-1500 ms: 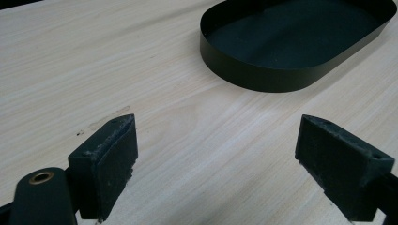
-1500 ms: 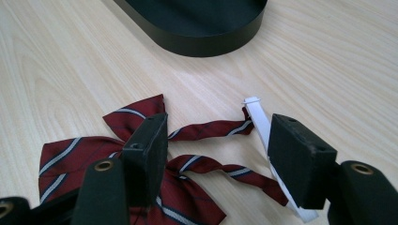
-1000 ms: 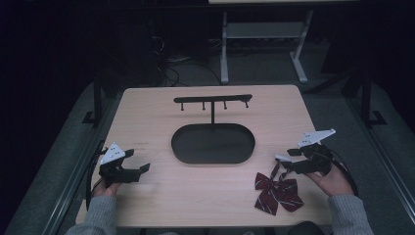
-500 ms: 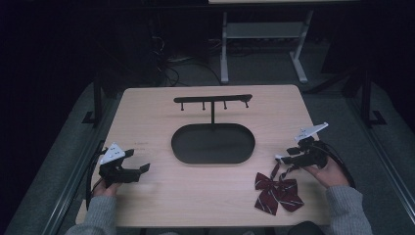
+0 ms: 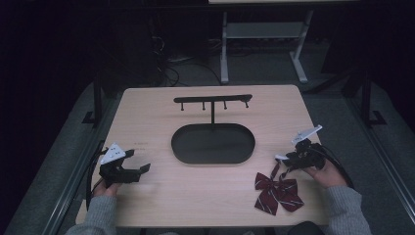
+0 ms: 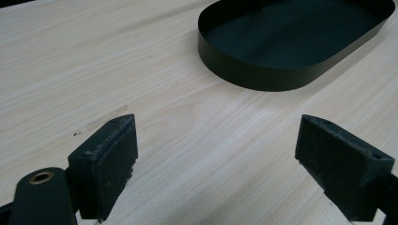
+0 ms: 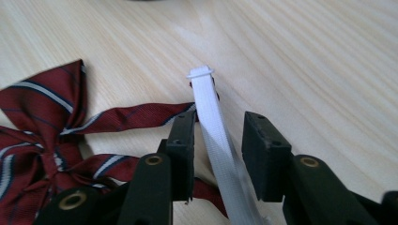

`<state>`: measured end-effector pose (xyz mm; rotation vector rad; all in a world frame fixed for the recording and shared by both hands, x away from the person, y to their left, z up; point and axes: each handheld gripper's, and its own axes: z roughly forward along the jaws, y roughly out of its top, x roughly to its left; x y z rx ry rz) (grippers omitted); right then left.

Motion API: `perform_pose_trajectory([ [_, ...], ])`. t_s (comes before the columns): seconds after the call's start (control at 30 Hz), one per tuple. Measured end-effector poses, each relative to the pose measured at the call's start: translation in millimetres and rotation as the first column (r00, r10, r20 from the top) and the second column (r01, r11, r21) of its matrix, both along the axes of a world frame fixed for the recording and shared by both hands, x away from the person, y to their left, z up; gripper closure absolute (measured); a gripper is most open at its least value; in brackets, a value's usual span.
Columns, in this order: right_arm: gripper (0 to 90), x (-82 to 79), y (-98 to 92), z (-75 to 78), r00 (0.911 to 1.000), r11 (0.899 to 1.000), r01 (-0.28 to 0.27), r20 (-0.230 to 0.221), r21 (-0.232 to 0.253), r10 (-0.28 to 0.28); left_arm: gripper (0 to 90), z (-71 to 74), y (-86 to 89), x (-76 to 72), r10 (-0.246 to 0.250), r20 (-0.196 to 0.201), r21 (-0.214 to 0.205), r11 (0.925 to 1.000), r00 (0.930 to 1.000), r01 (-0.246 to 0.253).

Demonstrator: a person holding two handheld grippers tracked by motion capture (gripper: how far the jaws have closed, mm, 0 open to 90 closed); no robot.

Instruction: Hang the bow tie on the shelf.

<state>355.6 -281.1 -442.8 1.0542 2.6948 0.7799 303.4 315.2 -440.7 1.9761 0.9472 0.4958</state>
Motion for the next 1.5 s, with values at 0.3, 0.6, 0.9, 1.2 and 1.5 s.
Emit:
perform_pose_trajectory([
  [0.3,79.7,-0.8,2.2,0.9,0.9999,1.000,-0.012,0.005,-0.003,0.012,13.0,0.4,0.3,-0.3,0.000,0.008,-0.003,1.0000,1.0000,0.001],
  [0.6,80.0,-7.4,5.1,12.5,0.9988,0.999,-0.037,0.034,0.009,0.036,13.0,0.1,-0.4,-0.2,-0.003,0.005,-0.002,1.0000,1.0000,0.003],
  [0.9,80.2,-15.8,16.7,40.9,0.9911,0.995,-0.095,0.097,0.036,0.092,13.0,0.1,-0.3,-0.3,-0.003,0.006,-0.004,1.0000,1.0000,0.003],
  [1.2,80.2,-23.3,27.5,60.5,0.9824,0.989,-0.138,0.135,0.051,0.130,13.0,0.2,-0.5,-0.4,-0.005,0.003,-0.002,1.0000,1.0000,0.005],
  [1.5,80.3,-28.4,35.9,79.7,0.9688,0.980,-0.188,0.175,0.058,0.176,13.0,0.1,-0.4,-0.3,-0.004,0.005,-0.004,1.0000,1.0000,0.004],
])
